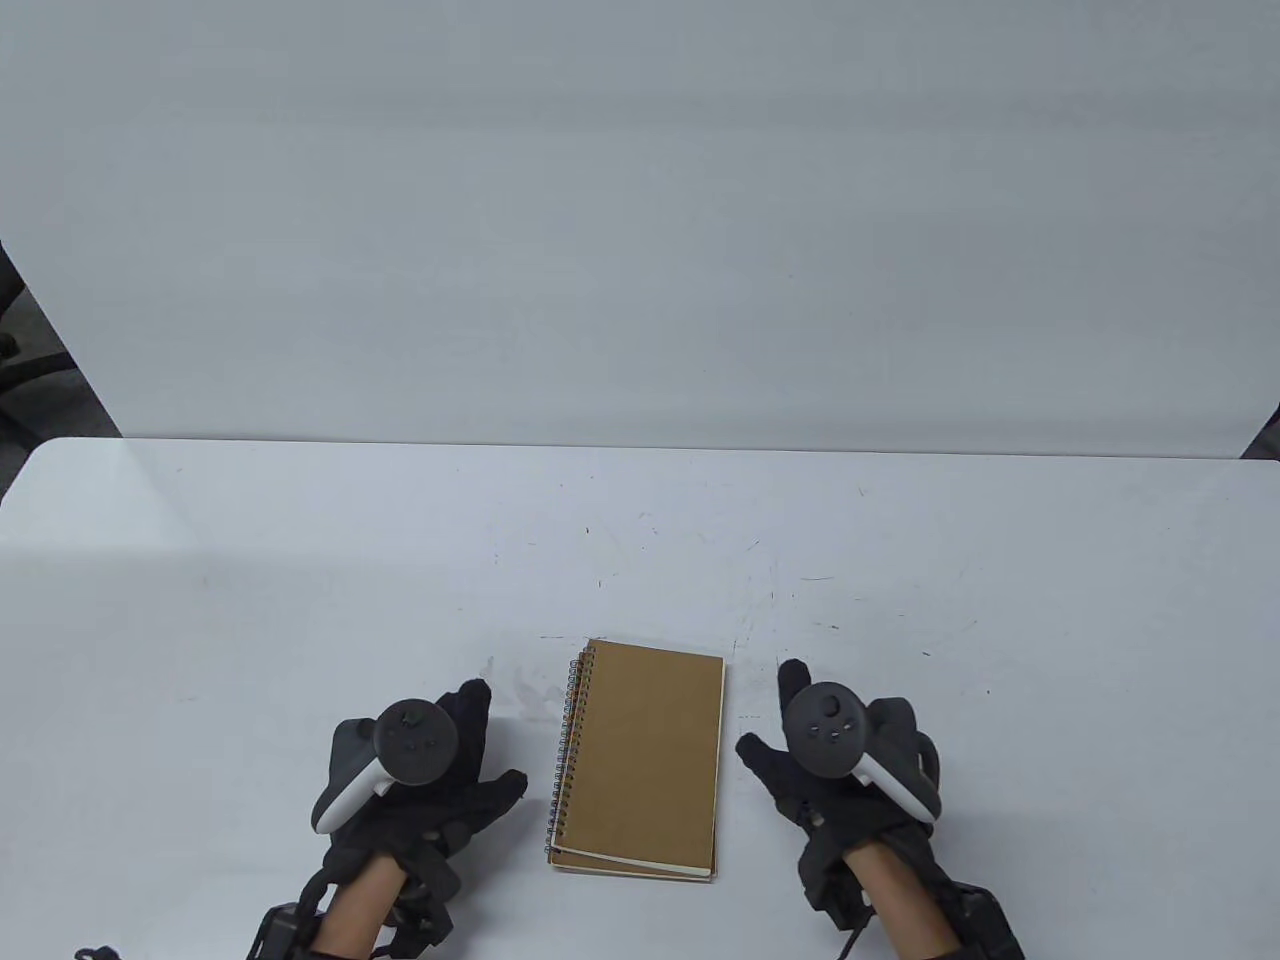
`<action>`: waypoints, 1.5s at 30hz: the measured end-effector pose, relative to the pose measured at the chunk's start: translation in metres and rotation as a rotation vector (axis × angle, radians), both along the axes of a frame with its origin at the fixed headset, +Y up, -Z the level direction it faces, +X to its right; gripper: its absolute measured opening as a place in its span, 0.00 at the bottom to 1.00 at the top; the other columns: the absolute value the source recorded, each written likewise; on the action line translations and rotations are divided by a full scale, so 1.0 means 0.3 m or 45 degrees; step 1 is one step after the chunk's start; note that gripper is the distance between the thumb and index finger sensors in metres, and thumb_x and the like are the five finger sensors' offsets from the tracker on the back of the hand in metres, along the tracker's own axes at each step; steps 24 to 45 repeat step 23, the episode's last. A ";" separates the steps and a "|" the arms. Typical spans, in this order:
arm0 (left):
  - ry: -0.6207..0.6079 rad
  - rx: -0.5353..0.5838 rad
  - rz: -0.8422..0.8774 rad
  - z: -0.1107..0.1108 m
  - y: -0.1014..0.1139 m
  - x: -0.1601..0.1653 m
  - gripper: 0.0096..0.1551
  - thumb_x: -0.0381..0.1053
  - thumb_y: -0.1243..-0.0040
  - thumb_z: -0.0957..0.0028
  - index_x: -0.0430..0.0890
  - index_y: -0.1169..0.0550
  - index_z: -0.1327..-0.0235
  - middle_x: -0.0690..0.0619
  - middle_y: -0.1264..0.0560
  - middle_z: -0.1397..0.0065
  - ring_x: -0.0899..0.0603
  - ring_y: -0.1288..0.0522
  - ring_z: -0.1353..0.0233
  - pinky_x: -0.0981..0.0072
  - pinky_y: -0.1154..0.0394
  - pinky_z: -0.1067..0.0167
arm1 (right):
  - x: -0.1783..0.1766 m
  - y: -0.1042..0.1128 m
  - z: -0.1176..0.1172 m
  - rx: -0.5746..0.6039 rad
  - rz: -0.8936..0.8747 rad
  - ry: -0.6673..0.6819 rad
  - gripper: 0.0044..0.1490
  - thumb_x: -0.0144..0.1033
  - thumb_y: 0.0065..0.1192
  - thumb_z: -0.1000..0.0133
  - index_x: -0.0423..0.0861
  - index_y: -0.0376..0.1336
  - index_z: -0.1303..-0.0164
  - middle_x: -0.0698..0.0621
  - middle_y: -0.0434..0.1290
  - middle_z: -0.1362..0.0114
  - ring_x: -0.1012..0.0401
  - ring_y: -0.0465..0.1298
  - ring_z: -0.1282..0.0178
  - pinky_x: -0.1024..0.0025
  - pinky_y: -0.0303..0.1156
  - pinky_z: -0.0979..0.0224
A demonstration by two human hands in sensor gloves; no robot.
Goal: Flip notebook to front cover facing up
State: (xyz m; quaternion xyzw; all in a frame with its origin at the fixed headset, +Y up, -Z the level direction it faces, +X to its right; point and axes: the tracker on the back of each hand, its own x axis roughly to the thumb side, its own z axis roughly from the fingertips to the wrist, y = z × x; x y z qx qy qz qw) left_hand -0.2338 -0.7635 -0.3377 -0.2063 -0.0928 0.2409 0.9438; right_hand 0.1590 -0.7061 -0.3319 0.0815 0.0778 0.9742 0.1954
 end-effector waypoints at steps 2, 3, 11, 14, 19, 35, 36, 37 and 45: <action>-0.025 0.007 -0.033 0.002 -0.003 0.014 0.61 0.69 0.47 0.41 0.52 0.73 0.22 0.37 0.68 0.15 0.22 0.69 0.17 0.20 0.62 0.30 | 0.076 -0.020 0.002 -0.003 -0.051 0.001 0.54 0.53 0.53 0.39 0.30 0.39 0.18 0.30 0.67 0.25 0.33 0.70 0.30 0.19 0.47 0.35; -0.033 0.010 -0.044 0.003 -0.004 0.018 0.62 0.69 0.47 0.41 0.53 0.73 0.22 0.36 0.68 0.15 0.22 0.69 0.17 0.20 0.63 0.30 | 0.099 -0.027 0.003 -0.003 -0.070 0.014 0.54 0.53 0.53 0.39 0.30 0.39 0.18 0.29 0.66 0.24 0.32 0.69 0.28 0.19 0.47 0.35; -0.079 -0.060 -0.114 -0.001 -0.033 0.044 0.63 0.72 0.48 0.43 0.52 0.73 0.22 0.32 0.70 0.17 0.21 0.73 0.20 0.18 0.64 0.32 | 0.296 -0.081 0.028 0.112 -0.029 0.072 0.56 0.57 0.52 0.40 0.32 0.40 0.17 0.26 0.59 0.18 0.27 0.62 0.24 0.18 0.44 0.35; -0.086 -0.063 -0.135 -0.004 -0.037 0.054 0.63 0.73 0.49 0.42 0.52 0.73 0.22 0.33 0.70 0.17 0.22 0.73 0.20 0.18 0.65 0.33 | 0.308 -0.090 0.029 0.134 -0.013 0.087 0.56 0.58 0.52 0.40 0.33 0.40 0.17 0.26 0.58 0.17 0.27 0.60 0.23 0.18 0.43 0.35; -0.096 -0.073 -0.167 0.003 -0.041 0.062 0.62 0.73 0.50 0.42 0.52 0.73 0.22 0.33 0.70 0.17 0.22 0.74 0.20 0.18 0.65 0.33 | 0.278 -0.104 0.038 0.131 0.047 0.144 0.55 0.57 0.52 0.40 0.33 0.41 0.17 0.26 0.58 0.17 0.27 0.61 0.23 0.18 0.43 0.35; -0.100 -0.089 -0.164 0.006 -0.041 0.062 0.61 0.72 0.51 0.42 0.51 0.73 0.22 0.34 0.69 0.16 0.22 0.74 0.20 0.18 0.65 0.34 | 0.268 -0.121 0.040 0.113 0.129 0.164 0.54 0.57 0.51 0.40 0.33 0.42 0.17 0.27 0.59 0.17 0.28 0.61 0.23 0.18 0.43 0.35; -0.100 -0.089 -0.164 0.006 -0.041 0.062 0.61 0.72 0.51 0.42 0.51 0.73 0.22 0.34 0.69 0.16 0.22 0.74 0.20 0.18 0.65 0.34 | 0.268 -0.121 0.040 0.113 0.129 0.164 0.54 0.57 0.51 0.40 0.33 0.42 0.17 0.27 0.59 0.17 0.28 0.61 0.23 0.18 0.43 0.35; -0.100 -0.089 -0.164 0.006 -0.041 0.062 0.61 0.72 0.51 0.42 0.51 0.73 0.22 0.34 0.69 0.16 0.22 0.74 0.20 0.18 0.65 0.34 | 0.268 -0.121 0.040 0.113 0.129 0.164 0.54 0.57 0.51 0.40 0.33 0.42 0.17 0.27 0.59 0.17 0.28 0.61 0.23 0.18 0.43 0.35; -0.100 -0.089 -0.164 0.006 -0.041 0.062 0.61 0.72 0.51 0.42 0.51 0.73 0.22 0.34 0.69 0.16 0.22 0.74 0.20 0.18 0.65 0.34 | 0.268 -0.121 0.040 0.113 0.129 0.164 0.54 0.57 0.51 0.40 0.33 0.42 0.17 0.27 0.59 0.17 0.28 0.61 0.23 0.18 0.43 0.35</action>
